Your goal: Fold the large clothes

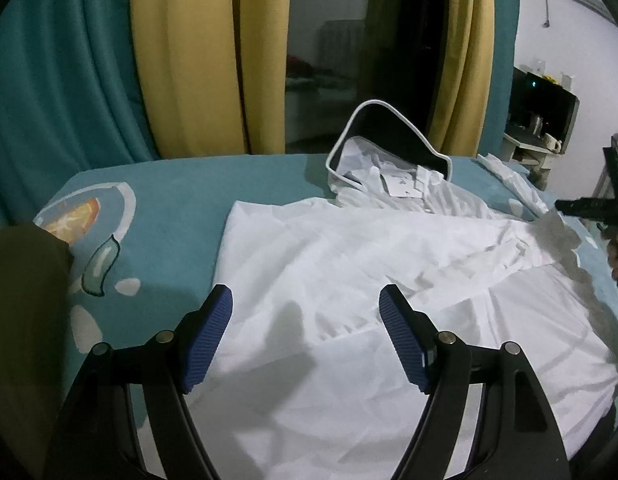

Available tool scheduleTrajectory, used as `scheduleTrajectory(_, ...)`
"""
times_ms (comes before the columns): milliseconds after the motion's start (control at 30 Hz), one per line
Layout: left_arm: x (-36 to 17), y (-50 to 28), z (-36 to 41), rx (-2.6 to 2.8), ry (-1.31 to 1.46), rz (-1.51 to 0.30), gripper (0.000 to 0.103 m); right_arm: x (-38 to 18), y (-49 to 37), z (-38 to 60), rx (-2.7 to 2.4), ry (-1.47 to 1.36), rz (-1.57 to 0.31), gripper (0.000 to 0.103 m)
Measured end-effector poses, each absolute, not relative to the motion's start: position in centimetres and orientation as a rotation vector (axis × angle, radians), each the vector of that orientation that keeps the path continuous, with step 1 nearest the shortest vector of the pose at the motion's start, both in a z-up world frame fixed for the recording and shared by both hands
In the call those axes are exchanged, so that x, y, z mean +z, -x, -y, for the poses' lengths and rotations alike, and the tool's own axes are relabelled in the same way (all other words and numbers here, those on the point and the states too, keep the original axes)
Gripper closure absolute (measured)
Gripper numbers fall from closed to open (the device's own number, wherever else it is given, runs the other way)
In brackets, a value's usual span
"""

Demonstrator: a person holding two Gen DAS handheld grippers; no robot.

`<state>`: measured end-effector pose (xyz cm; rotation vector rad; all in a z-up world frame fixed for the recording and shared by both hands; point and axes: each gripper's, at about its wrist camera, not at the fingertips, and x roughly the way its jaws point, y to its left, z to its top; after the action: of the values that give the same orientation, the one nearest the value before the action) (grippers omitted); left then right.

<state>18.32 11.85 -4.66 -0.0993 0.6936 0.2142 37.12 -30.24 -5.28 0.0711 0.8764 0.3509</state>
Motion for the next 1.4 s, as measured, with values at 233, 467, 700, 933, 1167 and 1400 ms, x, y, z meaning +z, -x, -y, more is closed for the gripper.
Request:
scheduleTrajectory(233,-5.2,-19.7,-12.7,0.243,0.103,-0.710,0.024,-6.9,-42.5,34.2,0.248,-0.082,-0.892,0.059)
scheduleTrajectory(467,-5.5,-20.6,-12.7,0.244,0.102,-0.720,0.024,-9.8,-45.9,34.0,0.287,-0.068,-0.933,0.060)
scheduleTrajectory(700,-5.1,-20.5,-12.2,0.222,0.105,-0.711,0.024,-6.7,-43.7,33.9,0.323,-0.056,-0.856,0.100)
scheduleTrajectory(933,-4.0,-18.8,-11.9,0.192,0.103,-0.674,0.024,2.6,-38.6,33.5,0.296,-0.036,-0.647,0.100)
scheduleTrajectory(1167,-2.8,-15.9,-12.4,0.176,0.122,-0.620,0.024,8.8,-33.0,27.1,0.345,0.052,-0.503,0.100)
scheduleTrajectory(1400,-2.4,-13.2,-14.2,0.191,0.145,-0.591,0.024,7.7,-29.2,16.5,0.443,0.203,-0.496,0.100)
